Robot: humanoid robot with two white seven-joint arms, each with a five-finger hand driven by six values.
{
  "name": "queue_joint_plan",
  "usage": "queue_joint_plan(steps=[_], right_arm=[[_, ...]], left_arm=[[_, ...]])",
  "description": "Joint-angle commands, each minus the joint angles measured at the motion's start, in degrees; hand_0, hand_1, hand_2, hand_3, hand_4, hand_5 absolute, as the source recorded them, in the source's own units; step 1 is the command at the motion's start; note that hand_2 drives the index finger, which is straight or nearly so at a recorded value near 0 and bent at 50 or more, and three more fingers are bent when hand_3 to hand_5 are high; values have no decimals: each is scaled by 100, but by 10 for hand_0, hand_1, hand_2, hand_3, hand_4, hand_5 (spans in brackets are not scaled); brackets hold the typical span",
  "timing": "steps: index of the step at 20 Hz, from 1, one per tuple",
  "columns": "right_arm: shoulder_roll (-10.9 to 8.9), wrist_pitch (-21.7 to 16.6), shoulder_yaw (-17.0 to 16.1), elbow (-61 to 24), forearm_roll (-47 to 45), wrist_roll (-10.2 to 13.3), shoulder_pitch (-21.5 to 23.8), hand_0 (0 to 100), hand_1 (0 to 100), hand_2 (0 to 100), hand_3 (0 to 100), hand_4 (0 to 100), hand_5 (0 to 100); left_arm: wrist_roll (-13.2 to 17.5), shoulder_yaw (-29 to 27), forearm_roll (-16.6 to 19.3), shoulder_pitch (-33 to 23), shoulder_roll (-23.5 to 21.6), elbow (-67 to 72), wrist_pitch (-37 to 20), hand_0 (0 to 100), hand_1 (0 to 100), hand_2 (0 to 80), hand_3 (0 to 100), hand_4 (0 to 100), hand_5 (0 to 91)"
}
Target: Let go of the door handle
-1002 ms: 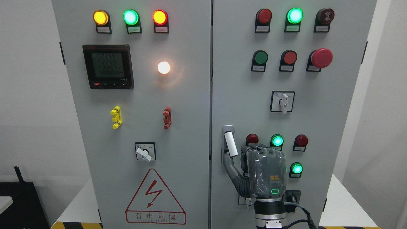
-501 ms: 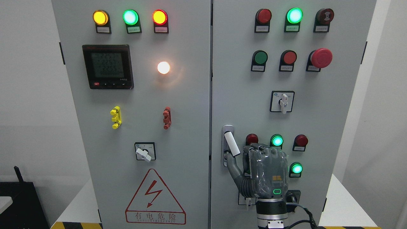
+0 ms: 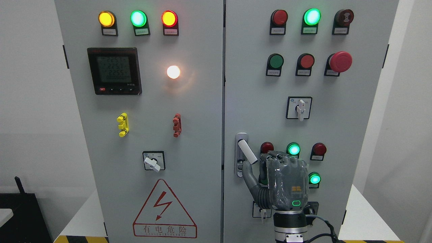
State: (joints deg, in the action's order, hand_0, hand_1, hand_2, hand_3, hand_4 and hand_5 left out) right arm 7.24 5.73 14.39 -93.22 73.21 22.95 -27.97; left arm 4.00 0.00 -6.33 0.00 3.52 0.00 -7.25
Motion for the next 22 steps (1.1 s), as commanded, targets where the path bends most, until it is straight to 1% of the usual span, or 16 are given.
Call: queue_joint_plan(steps=[1,10,16,22], right_arm=[[-30,-10,-7,-30,0,-10,2,482,632,995,1000,1000,998],[-38,-2,-7,-21,0,-10,2,483,632,996,1000,1000,998],[-38,-2,-42,-21,0,-10,2,471,665,994,1000,1000,998],[-38,-2,-51,-21,0,-10,2,470,650,996,1000,1000,998]], left_arm=[[-5,61,0,176,0,-44,4,120,389,0,0,0,0],[-5,61,0,176,0,-44,4,120,389,0,0,0,0],[-5,61,0,176,0,-53,4,120,389,0,0,0,0],[-5,61,0,176,0,-44,4,120,389,0,0,0,0]])
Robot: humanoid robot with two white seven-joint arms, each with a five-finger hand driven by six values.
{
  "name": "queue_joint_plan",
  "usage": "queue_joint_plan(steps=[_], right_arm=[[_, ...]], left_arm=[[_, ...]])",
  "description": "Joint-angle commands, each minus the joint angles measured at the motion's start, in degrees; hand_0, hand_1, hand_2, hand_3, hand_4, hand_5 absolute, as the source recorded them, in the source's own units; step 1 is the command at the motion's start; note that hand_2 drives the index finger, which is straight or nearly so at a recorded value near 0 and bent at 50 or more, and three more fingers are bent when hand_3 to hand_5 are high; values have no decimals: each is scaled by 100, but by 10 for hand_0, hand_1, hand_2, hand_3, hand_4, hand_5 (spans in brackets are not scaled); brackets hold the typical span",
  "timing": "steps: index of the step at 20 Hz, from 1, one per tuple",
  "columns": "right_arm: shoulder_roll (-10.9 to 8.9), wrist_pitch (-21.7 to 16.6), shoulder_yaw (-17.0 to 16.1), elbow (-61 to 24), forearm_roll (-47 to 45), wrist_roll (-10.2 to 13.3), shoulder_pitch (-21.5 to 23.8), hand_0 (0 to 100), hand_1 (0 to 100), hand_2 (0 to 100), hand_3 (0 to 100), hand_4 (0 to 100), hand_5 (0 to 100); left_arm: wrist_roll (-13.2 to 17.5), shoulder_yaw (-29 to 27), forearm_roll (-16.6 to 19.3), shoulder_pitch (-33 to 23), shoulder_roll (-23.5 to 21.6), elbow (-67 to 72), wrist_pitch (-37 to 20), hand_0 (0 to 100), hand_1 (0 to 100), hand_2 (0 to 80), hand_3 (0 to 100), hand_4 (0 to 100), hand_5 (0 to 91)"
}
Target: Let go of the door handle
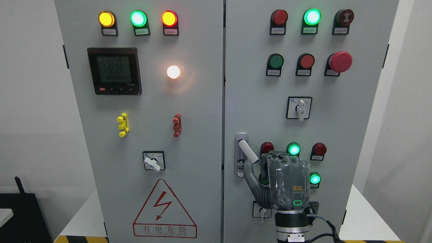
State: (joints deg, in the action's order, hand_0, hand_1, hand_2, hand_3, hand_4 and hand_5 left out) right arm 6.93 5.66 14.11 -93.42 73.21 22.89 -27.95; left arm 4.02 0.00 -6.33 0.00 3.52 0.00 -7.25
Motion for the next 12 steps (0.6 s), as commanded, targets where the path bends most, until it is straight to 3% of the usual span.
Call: queue_joint_plan(steps=[1,12], right_arm=[[-8,5,-22,-9,0,-3,0,476,647,998,1000,1000,998],[-8,5,-92,0,0,-3,0,496,641,1000,1000,1000,999]], left_arm=[[-7,62,0,167,0,-53,5,120,389,0,0,0,0],[-7,62,0,176,0,-44,5,120,389,0,0,0,0]])
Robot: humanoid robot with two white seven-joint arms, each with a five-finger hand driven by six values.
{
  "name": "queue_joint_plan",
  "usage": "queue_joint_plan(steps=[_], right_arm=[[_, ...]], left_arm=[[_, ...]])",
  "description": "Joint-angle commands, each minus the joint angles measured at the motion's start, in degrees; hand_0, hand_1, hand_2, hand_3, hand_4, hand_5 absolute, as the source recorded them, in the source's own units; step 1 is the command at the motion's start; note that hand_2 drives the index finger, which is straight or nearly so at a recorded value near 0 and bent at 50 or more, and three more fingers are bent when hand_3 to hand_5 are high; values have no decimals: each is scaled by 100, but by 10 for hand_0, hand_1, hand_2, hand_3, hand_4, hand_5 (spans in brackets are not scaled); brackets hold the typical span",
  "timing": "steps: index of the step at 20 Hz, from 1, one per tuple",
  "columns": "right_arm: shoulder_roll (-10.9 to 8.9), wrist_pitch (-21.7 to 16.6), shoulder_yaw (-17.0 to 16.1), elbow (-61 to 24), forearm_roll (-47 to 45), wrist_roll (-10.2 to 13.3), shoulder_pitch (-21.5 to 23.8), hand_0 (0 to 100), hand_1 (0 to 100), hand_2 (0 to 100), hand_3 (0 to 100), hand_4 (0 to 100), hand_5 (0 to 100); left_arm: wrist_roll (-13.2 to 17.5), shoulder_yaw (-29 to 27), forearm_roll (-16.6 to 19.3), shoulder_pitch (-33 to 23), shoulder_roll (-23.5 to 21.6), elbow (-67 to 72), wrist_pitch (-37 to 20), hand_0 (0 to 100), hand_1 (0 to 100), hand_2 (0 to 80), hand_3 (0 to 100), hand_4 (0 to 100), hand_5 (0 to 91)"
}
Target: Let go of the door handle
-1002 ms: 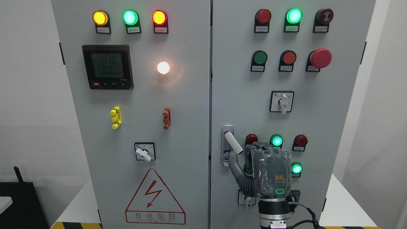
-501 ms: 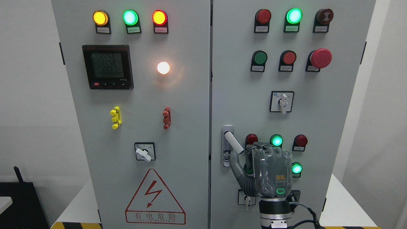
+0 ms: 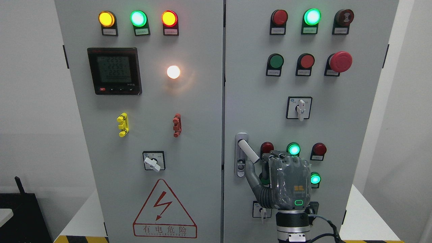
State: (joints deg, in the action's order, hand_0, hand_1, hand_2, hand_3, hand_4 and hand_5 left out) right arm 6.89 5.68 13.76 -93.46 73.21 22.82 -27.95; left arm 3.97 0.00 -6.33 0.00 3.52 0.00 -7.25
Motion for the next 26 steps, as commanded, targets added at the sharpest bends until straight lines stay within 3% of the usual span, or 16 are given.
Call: queue_joint_plan(steps=[1,26], right_arm=[[-3,4,-58,-6,0,-5,0,498,639,1000,1000,1000,999],[-12,4,-110,-23,0,3,-9,522,622,1000,1000,1000,999]], left_arm=[[-2,62,0,176,0,-44,5,120,389,0,0,0,0],[-2,62,0,176,0,-53,5,120,389,0,0,0,0]])
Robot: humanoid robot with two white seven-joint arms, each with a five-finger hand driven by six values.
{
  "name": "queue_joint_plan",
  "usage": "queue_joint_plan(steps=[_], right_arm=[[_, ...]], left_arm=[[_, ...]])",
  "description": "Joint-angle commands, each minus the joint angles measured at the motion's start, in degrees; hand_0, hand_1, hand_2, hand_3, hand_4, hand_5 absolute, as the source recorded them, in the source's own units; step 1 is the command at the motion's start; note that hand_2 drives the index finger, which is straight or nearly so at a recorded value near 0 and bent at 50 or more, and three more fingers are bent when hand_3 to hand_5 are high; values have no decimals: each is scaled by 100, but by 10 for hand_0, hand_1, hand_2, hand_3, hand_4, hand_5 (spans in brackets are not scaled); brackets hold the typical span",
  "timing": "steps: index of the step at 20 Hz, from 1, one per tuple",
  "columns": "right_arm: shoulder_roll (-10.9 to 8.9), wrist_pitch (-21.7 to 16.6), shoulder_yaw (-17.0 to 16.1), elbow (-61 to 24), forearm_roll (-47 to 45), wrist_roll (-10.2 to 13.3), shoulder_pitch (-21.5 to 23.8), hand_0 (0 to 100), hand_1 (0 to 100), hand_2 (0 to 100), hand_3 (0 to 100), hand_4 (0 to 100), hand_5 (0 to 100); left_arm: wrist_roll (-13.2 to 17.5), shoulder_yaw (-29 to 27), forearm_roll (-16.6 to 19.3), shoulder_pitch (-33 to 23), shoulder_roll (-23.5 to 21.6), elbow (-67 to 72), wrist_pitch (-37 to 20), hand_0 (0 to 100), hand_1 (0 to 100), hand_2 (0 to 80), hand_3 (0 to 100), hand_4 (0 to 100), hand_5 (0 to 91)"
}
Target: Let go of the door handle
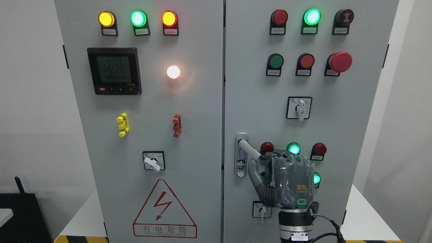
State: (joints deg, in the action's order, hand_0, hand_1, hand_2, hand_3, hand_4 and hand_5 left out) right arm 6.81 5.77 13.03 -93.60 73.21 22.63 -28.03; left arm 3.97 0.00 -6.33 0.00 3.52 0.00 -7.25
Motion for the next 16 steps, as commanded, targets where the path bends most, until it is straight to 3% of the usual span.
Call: queue_joint_plan(steps=[1,16], right_arm=[[-4,-5,-37,-9,0,22,0,523,622,1000,1000,1000,999],[-13,-5,-37,17,0,13,-9,526,617,1000,1000,1000,999]], left_arm=[[-1,61,0,176,0,-44,5,120,389,0,0,0,0],[-1,61,0,176,0,-53,5,120,389,0,0,0,0]])
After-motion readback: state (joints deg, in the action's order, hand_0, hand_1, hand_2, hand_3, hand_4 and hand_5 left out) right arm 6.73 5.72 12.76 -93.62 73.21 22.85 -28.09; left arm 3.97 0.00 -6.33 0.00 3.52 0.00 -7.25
